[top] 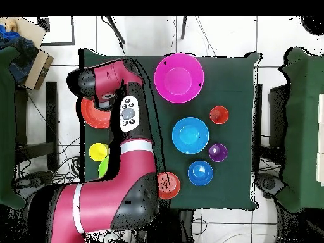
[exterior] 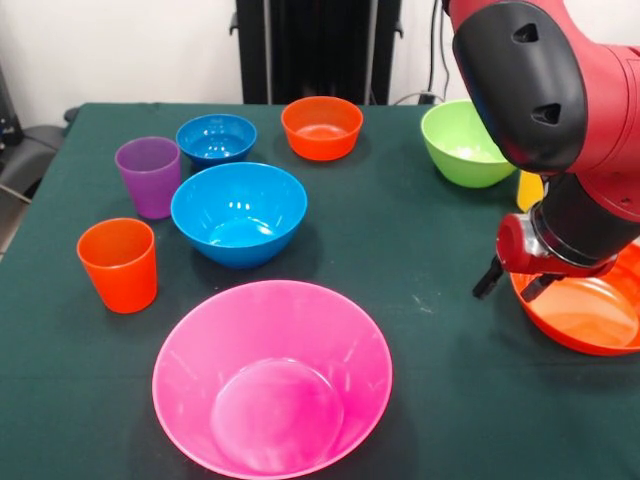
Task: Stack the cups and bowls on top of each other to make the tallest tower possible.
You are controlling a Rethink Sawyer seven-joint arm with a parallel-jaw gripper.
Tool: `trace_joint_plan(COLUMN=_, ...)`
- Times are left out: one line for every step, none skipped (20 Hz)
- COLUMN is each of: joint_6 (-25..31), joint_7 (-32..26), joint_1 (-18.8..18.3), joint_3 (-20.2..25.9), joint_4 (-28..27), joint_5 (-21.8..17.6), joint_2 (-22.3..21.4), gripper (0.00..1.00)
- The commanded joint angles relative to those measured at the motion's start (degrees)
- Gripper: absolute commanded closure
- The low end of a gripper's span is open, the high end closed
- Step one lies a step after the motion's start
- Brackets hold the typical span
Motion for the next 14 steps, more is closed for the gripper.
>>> trace_joint_plan(joint_6=-3.6, joint_7=8.4, joint_1=0.8, joint_3=2.0, joint_4=-2.1, joint_5=0.5, joint_2=2.1, gripper=0.00)
trace_joint_plan(joint_6=-3.6, joint_7=8.5, joint_1=0.9, joint_3=2.0, joint_4=-2.0, joint_5=0.6, joint_2=2.0, gripper=0.00)
trace_joint_plan(joint_6=-3.5, joint_7=8.6, joint_1=0.9, joint_3=1.9, joint_4=-2.1, joint_5=0.6, joint_2=2.1, gripper=0.00)
trace_joint_plan(joint_6=-3.7, joint_7=8.7, joint_1=1.1, joint_3=1.8, joint_4=-2.0, joint_5=0.6, joint_2=2.1, gripper=0.00)
trace_joint_plan(joint_6=-3.7, joint_7=8.7, joint_1=1.1, joint_3=1.8, joint_4=-2.0, joint_5=0.7, joint_2=2.2, gripper=0.00)
trace_joint_plan(joint_6=-3.7, joint_7=8.7, joint_1=1.1, joint_3=1.8, joint_4=-2.2, joint_5=0.7, joint_2=2.3, gripper=0.00)
trace_joint_plan(joint_6=-3.6, joint_7=8.8, joint_1=1.2, joint_3=1.8, joint_4=-2.4, joint_5=0.7, joint_2=2.4, gripper=0.00)
trace_joint_plan(joint_6=-3.5, joint_7=8.9, joint_1=1.3, joint_3=1.7, joint_4=-2.6, joint_5=0.8, joint_2=2.5, gripper=0.00)
trace_joint_plan(joint_6=-3.4, joint_7=9.1, joint_1=1.5, joint_3=1.6, joint_4=-2.8, joint_5=0.8, joint_2=2.7, gripper=0.00)
trace_joint_plan(joint_6=-3.4, joint_7=9.1, joint_1=1.6, joint_3=1.5, joint_4=-2.8, joint_5=0.9, joint_2=2.7, gripper=0.00)
trace_joint_plan(joint_6=-3.4, joint_7=9.2, joint_1=1.6, joint_3=1.4, joint_4=-2.9, joint_5=0.9, joint_2=2.8, gripper=0.00)
trace_joint_plan(joint_6=-3.4, joint_7=9.2, joint_1=1.7, joint_3=1.3, joint_4=-3.1, joint_5=1.0, joint_2=3.0, gripper=0.00)
trace_joint_plan(joint_6=-3.5, joint_7=9.2, joint_1=1.7, joint_3=1.3, joint_4=-3.2, joint_5=1.0, joint_2=3.1, gripper=0.00)
trace_joint_plan(joint_6=-3.7, joint_7=9.2, joint_1=1.8, joint_3=1.2, joint_4=-3.3, joint_5=1.1, joint_2=3.3, gripper=0.00)
